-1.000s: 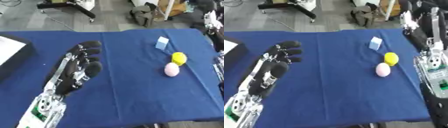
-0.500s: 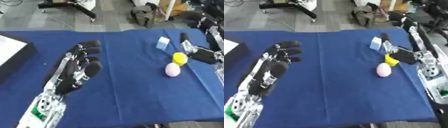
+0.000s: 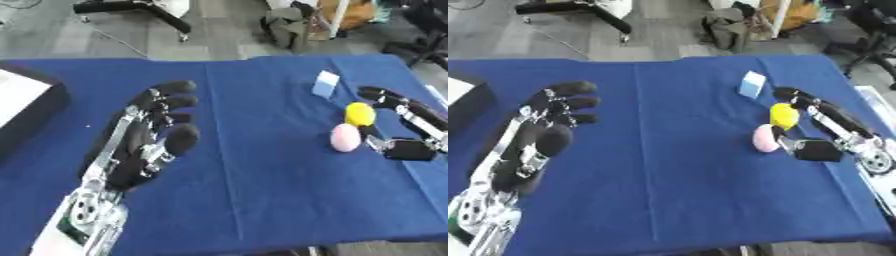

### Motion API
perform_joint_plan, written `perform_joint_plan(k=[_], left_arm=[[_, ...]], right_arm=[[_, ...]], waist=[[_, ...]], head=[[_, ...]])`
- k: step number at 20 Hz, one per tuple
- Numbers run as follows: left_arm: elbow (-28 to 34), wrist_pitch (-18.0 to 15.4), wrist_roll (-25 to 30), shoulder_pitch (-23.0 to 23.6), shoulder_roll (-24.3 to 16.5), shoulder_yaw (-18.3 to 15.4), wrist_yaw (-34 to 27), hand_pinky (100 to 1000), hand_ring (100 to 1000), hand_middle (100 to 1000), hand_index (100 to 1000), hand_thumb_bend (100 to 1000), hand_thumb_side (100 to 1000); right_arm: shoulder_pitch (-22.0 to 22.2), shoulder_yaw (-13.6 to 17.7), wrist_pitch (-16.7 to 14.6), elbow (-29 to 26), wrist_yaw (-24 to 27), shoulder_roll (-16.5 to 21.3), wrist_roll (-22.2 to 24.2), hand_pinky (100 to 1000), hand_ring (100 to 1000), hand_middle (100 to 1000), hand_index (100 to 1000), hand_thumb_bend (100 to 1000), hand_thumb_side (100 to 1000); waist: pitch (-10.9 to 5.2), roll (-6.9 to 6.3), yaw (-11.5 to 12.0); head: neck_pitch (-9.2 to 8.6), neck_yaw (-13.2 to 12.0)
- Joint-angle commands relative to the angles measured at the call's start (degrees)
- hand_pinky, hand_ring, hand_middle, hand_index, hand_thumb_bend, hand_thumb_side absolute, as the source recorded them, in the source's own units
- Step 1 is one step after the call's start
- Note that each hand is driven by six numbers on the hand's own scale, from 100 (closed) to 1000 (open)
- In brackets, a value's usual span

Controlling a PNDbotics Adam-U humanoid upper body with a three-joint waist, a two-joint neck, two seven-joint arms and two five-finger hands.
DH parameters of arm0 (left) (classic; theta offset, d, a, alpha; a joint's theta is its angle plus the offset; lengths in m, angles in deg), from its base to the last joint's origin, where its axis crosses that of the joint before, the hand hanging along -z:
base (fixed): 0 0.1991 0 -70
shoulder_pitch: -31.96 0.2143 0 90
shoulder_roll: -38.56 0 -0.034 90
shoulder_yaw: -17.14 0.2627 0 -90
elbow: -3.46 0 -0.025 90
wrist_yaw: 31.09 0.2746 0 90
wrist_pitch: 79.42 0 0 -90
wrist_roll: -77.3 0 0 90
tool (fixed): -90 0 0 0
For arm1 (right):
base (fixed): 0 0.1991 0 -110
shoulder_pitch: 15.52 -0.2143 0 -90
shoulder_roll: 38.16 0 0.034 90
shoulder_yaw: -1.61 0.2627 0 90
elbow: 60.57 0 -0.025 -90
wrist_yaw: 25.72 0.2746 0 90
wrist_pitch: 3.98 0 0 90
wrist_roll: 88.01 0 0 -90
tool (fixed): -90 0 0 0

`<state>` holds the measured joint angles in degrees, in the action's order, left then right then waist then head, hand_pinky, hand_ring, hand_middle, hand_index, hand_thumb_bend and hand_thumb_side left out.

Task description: Pick up the objects with one hand, pass them to the other hand, and then place them into the box on the other side of the table.

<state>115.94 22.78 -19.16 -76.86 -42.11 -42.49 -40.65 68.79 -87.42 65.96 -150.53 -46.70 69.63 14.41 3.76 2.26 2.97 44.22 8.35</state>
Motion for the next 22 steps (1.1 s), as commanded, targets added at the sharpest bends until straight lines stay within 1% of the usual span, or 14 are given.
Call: perform_joint_plan(k=[1, 3, 5, 9, 13, 14, 17, 19, 20, 22], left_arm=[[1.2, 0.0, 0.3, -1.3, -0.7, -0.3, 0.3, 775, 806, 781, 802, 858, 586], [1.5, 0.1, 0.4, -1.7, -0.8, -0.2, 0.3, 774, 806, 781, 802, 858, 586], [1.7, 0.3, 0.6, -2.1, -0.9, -0.2, 0.2, 774, 806, 781, 802, 859, 587], [2.1, 0.3, 0.8, -3.0, -1.0, -0.2, 0.1, 772, 806, 781, 801, 860, 586], [2.1, 0.2, 1.0, -3.7, -1.0, -0.2, 0.0, 771, 805, 781, 801, 860, 585], [2.1, 0.1, 1.1, -3.9, -1.0, -0.1, 0.0, 771, 805, 781, 801, 861, 585], [2.1, 0.0, 1.0, -4.0, -1.0, -0.2, -0.1, 770, 805, 781, 801, 861, 584], [2.1, 0.0, 1.0, -4.0, -1.0, -0.2, -0.2, 770, 805, 782, 801, 861, 584], [2.1, 0.0, 1.0, -4.0, -0.9, -0.2, -0.2, 770, 805, 782, 801, 861, 584], [2.1, 0.0, 1.1, -4.1, -0.9, -0.2, -0.3, 769, 805, 782, 801, 861, 584]], right_arm=[[-1.5, 0.3, 0.0, 3.8, 0.9, 2.4, 1.6, 890, 964, 991, 972, 100, 582], [-2.4, 0.3, 0.1, 6.2, 1.2, 2.4, 2.0, 885, 958, 975, 967, 100, 586], [-3.3, 0.3, 0.2, 8.6, 1.8, 2.4, 2.3, 884, 956, 963, 964, 100, 618], [-5.1, 0.3, 0.7, 12.8, 2.7, 2.4, 2.6, 879, 946, 935, 958, 100, 639], [-6.6, 0.2, 1.2, 17.1, 3.2, 2.1, 2.6, 875, 937, 914, 952, 100, 715], [-6.8, 0.1, 1.4, 18.3, 3.1, 2.1, 2.7, 874, 935, 908, 951, 100, 749], [-7.2, -0.1, 1.7, 21.4, 1.9, 1.8, 2.7, 872, 931, 898, 951, 100, 798], [-7.3, -0.4, 1.8, 22.7, 0.2, 1.7, 2.8, 870, 927, 892, 952, 100, 784], [-7.3, -0.5, 1.8, 23.2, -0.9, 1.7, 2.8, 869, 924, 889, 952, 100, 748], [-7.4, -0.8, 1.7, 23.8, -3.4, 1.6, 2.8, 866, 919, 882, 952, 100, 644]], waist=[[-0.04, 0.21, 0.3], [0.24, 0.27, 0.8], [0.54, 0.34, 1.4], [1.12, 0.50, 2.5], [1.50, 0.65, 3.5], [1.55, 0.68, 3.7], [1.57, 0.73, 4.1], [1.51, 0.74, 4.2], [1.48, 0.74, 4.3], [1.44, 0.74, 4.3]], head=[[-0.10, 0.6], [-0.10, 1.1], [-0.10, 1.6], [-0.22, 2.4], [-0.50, 2.9], [-0.54, 3.0], [-0.53, 3.2], [-0.45, 3.3], [-0.44, 3.3], [-0.43, 3.4]])
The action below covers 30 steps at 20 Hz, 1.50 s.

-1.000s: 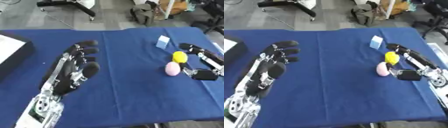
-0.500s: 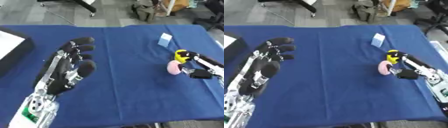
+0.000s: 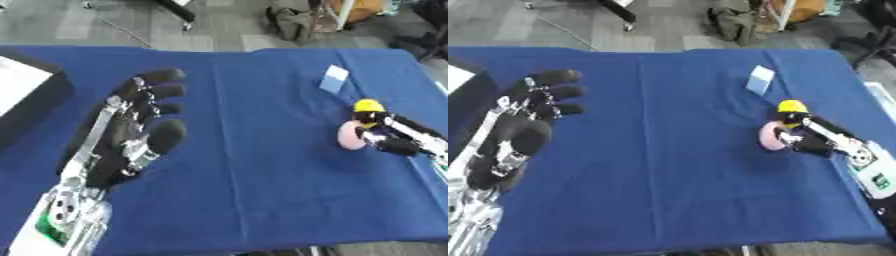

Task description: Pick up the objects with one hand, pass them to the other hand, and then place them into the box on the other side of the table.

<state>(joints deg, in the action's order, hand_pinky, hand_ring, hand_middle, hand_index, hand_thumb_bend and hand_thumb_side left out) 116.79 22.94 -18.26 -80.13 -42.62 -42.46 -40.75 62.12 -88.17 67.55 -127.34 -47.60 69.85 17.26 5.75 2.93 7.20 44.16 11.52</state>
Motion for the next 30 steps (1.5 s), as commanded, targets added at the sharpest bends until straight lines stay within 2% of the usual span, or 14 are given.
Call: perform_joint_plan(k=[1, 2, 3, 4, 6, 9, 12, 13, 14, 17, 20, 24, 29, 30], left_arm=[[1.3, -0.1, 0.2, -0.8, -0.3, -0.2, -0.2, 769, 805, 782, 801, 861, 584], [1.3, -0.1, 0.1, -0.8, -0.3, -0.2, -0.2, 768, 805, 782, 801, 862, 584], [1.3, -0.1, 0.1, -0.9, -0.3, -0.2, -0.2, 768, 805, 782, 801, 862, 584], [1.3, -0.2, 0.1, -0.9, -0.3, -0.2, -0.2, 768, 805, 782, 801, 862, 584], [1.3, -0.2, 0.1, -0.9, -0.3, -0.2, -0.2, 768, 804, 783, 801, 862, 584], [1.3, -0.2, 0.1, -0.9, -0.3, -0.2, -0.3, 767, 804, 783, 801, 862, 584], [1.3, -0.2, 0.1, -0.8, -0.3, -0.2, -0.3, 767, 804, 784, 801, 862, 585], [1.3, -0.2, 0.0, -0.8, -0.3, -0.2, -0.3, 767, 804, 784, 801, 861, 585], [1.3, -0.2, 0.0, -0.8, -0.4, -0.2, -0.3, 767, 804, 784, 801, 861, 586], [1.3, -0.2, 0.0, -0.6, -0.4, -0.2, -0.2, 767, 805, 785, 801, 861, 587], [1.3, -0.1, -0.2, -0.5, -0.4, -0.3, -0.1, 767, 805, 786, 801, 861, 589], [1.1, 0.3, -0.7, 0.0, -0.5, -0.5, 0.1, 766, 805, 787, 801, 860, 591], [0.2, 0.2, -1.2, 0.4, -0.4, -0.4, 0.5, 766, 805, 787, 801, 860, 591], [0.0, 0.2, -1.2, 0.5, -0.4, -0.3, 0.5, 766, 807, 790, 801, 862, 594]], right_arm=[[-0.8, -0.1, 0.1, 0.8, -3.6, 1.3, -0.1, 866, 916, 880, 950, 100, 588], [-0.8, -0.2, 0.1, 0.9, -4.9, 1.3, -0.1, 864, 912, 878, 947, 100, 523], [-0.9, -0.3, 0.1, 1.0, -6.3, 1.3, -0.1, 861, 907, 873, 941, 100, 399], [-0.9, -0.4, 0.1, 1.1, -7.8, 1.2, -0.2, 860, 905, 871, 939, 100, 395], [-1.1, -0.5, 0.1, 1.1, -10.4, 1.0, -0.7, 849, 885, 847, 915, 100, 262], [-1.3, -0.3, -0.2, 0.9, -12.7, 0.4, -3.4, 825, 845, 784, 850, 100, 242], [-1.6, 0.3, -0.3, 0.6, -12.5, -0.4, -10.0, 793, 789, 671, 702, 100, 210], [-1.6, 0.5, -0.3, 0.6, -12.0, -0.7, -12.5, 779, 768, 618, 618, 100, 200], [-1.7, 0.6, -0.2, 0.5, -11.3, -0.9, -15.0, 764, 746, 576, 522, 100, 198], [-1.7, 0.8, 0.0, -0.3, -8.8, -1.5, -22.3, 737, 703, 511, 350, 100, 225], [-1.6, 0.7, 0.3, -2.5, -6.2, -2.1, -27.5, 724, 682, 485, 274, 100, 282], [-1.3, 0.7, 0.8, -8.6, -2.7, -3.0, -29.7, 719, 674, 472, 259, 100, 419], [-1.0, 0.9, 2.9, -16.2, 2.3, -3.8, -28.1, 720, 674, 471, 259, 100, 429], [-1.0, 0.8, 3.2, -16.8, 2.7, -4.0, -27.9, 723, 673, 469, 256, 100, 470]], waist=[[-0.55, 0.06, 0.1], [-0.55, 0.07, 0.2], [-0.55, 0.08, 0.2], [-0.55, 0.08, 0.3], [-0.55, 0.08, 0.3], [-0.56, 0.08, 0.4], [-0.58, 0.06, 0.3], [-0.58, 0.06, 0.3], [-0.58, 0.06, 0.3], [-0.59, 0.05, 0.3], [-0.61, 0.02, 0.2], [-0.68, -0.06, -0.3], [-0.75, -0.10, -0.7], [-0.88, -0.18, -0.7]], head=[[-0.37, 0.2], [-0.37, 0.2], [-0.36, 0.3], [-0.36, 0.3], [-0.35, 0.3], [-0.26, 0.3], [-0.18, 0.3], [-0.13, 0.3], [-0.09, 0.3], [-0.05, 0.2], [-0.04, -0.2], [-0.04, -0.6], [-0.04, -1.1], [-0.04, -1.2]])
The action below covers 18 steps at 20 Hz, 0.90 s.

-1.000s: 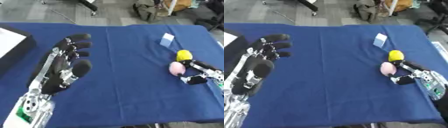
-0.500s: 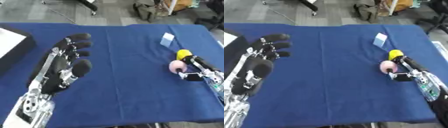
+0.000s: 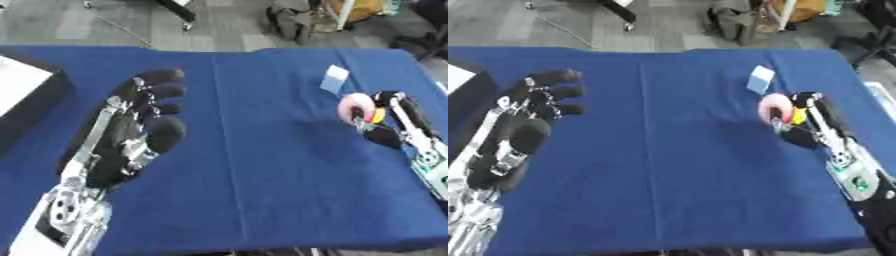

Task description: Pick up the objects with one hand, pass them to the other hand, and then place them into the box on the other side of the table.

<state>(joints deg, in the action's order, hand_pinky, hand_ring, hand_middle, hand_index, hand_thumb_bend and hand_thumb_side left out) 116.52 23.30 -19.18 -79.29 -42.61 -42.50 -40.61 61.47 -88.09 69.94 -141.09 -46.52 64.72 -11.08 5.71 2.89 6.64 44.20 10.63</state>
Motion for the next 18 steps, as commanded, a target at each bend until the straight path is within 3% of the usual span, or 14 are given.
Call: perform_joint_plan(k=[1, 5, 11, 18], left_arm=[[-0.5, 0.2, -0.2, 0.0, -0.2, 0.1, 0.4, 766, 807, 790, 801, 862, 594], [-3.6, -0.1, -0.1, -0.2, 0.6, 1.0, 1.7, 766, 808, 791, 801, 864, 594], [-7.2, -0.7, 1.4, -1.8, 2.9, 3.8, 2.9, 765, 810, 793, 799, 861, 587], [-8.9, -0.7, 4.3, -3.1, 5.4, 7.1, 3.3, 764, 811, 795, 800, 859, 584]], right_arm=[[-1.1, 0.2, 0.5, -4.1, 2.2, 0.4, 0.1, 724, 673, 470, 257, 100, 470], [-5.7, -3.9, -2.4, -9.3, 5.4, -4.3, -0.3, 726, 672, 471, 260, 100, 470], [-6.6, -9.0, -7.2, -18.4, 11.0, -9.0, 5.0, 727, 671, 471, 263, 100, 470], [-5.9, -11.9, -2.2, -29.3, 17.7, -10.3, 11.7, 728, 673, 473, 262, 100, 470]], waist=[[-1.10, -0.24, -0.2], [-1.19, -0.29, -1.4], [-1.42, -0.31, -2.2], [-1.73, -0.19, -2.7]], head=[[-0.09, -0.8], [-0.09, -2.8], [-0.09, -5.3], [-0.09, -6.2]])
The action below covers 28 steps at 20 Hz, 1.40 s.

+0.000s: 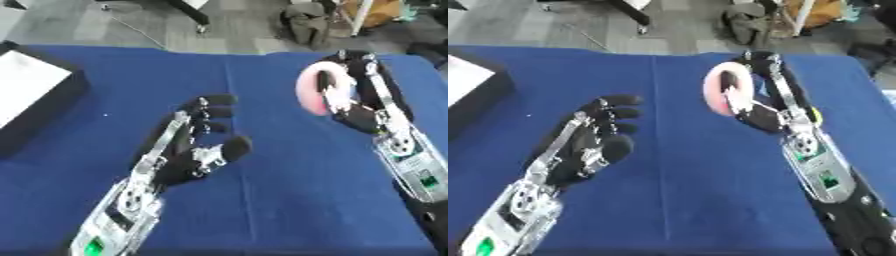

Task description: Pick up the objects with one hand, pass them to the other hand, and then place them into the box on the other side of the table.

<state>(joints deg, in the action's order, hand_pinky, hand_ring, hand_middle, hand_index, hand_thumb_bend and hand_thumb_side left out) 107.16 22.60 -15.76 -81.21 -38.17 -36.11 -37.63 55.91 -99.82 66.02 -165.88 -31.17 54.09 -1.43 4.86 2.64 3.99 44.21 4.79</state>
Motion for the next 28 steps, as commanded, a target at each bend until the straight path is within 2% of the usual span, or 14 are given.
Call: perform_joint_plan(k=[1, 4, 7, 8, 9, 13, 21, 28], left_arm=[[0.5, 0.1, 1.2, -1.3, 1.2, 1.0, 0.2, 764, 811, 794, 799, 859, 584], [0.5, 0.5, 1.9, -1.6, 1.8, 1.8, -0.3, 763, 810, 794, 800, 856, 585], [0.5, 0.9, 2.6, -1.7, 2.5, 2.7, -0.9, 761, 808, 792, 799, 853, 586], [0.6, 1.0, 2.8, -1.7, 2.8, 2.9, -1.2, 760, 805, 790, 797, 851, 586], [0.6, 1.2, 2.9, -1.8, 2.9, 3.1, -1.5, 760, 806, 789, 797, 851, 586], [1.4, 1.9, 3.4, -2.0, 3.2, 3.6, -3.6, 759, 802, 783, 791, 853, 586], [5.3, 4.3, 3.5, -2.7, 2.0, 2.9, -9.7, 759, 803, 785, 793, 860, 586], [7.6, 6.0, 2.5, -3.0, 0.7, 1.8, -13.1, 758, 803, 785, 793, 866, 589]], right_arm=[[-0.2, -0.2, 2.6, -6.0, 3.3, 0.3, 3.0, 729, 673, 472, 262, 100, 459], [-0.2, -0.3, 5.4, -8.9, 6.2, 0.0, 5.3, 730, 674, 474, 262, 100, 470], [-0.8, -0.7, 6.4, -9.2, 8.8, -0.1, 7.5, 730, 676, 476, 262, 100, 470], [-0.8, -0.8, 6.5, -9.3, 9.7, 0.0, 8.3, 731, 677, 476, 262, 100, 409], [-0.7, -1.0, 6.6, -9.3, 10.5, 0.0, 9.1, 731, 677, 477, 262, 100, 470], [-0.4, -1.2, 7.5, -9.3, 13.3, 0.1, 12.0, 732, 680, 479, 262, 100, 470], [1.5, -1.0, 7.8, -9.3, 14.2, 0.2, 13.4, 731, 680, 479, 260, 100, 470], [1.9, -1.0, 8.3, -9.3, 12.3, -0.1, 13.4, 731, 679, 478, 259, 100, 470]], waist=[[-0.89, 0.08, -0.1], [-1.00, 0.15, -0.1], [-1.08, 0.22, 0.0], [-1.10, 0.24, 0.0], [-1.12, 0.26, 0.0], [-1.18, 0.34, 0.1], [-0.96, 0.50, 0.2], [-0.70, 0.51, 0.2]], head=[[-0.09, -0.4], [-0.09, -0.6], [-0.09, -0.8], [-0.09, -0.8], [-0.09, -0.8], [-0.09, -0.6], [-0.09, 0.1], [-0.09, 0.6]])
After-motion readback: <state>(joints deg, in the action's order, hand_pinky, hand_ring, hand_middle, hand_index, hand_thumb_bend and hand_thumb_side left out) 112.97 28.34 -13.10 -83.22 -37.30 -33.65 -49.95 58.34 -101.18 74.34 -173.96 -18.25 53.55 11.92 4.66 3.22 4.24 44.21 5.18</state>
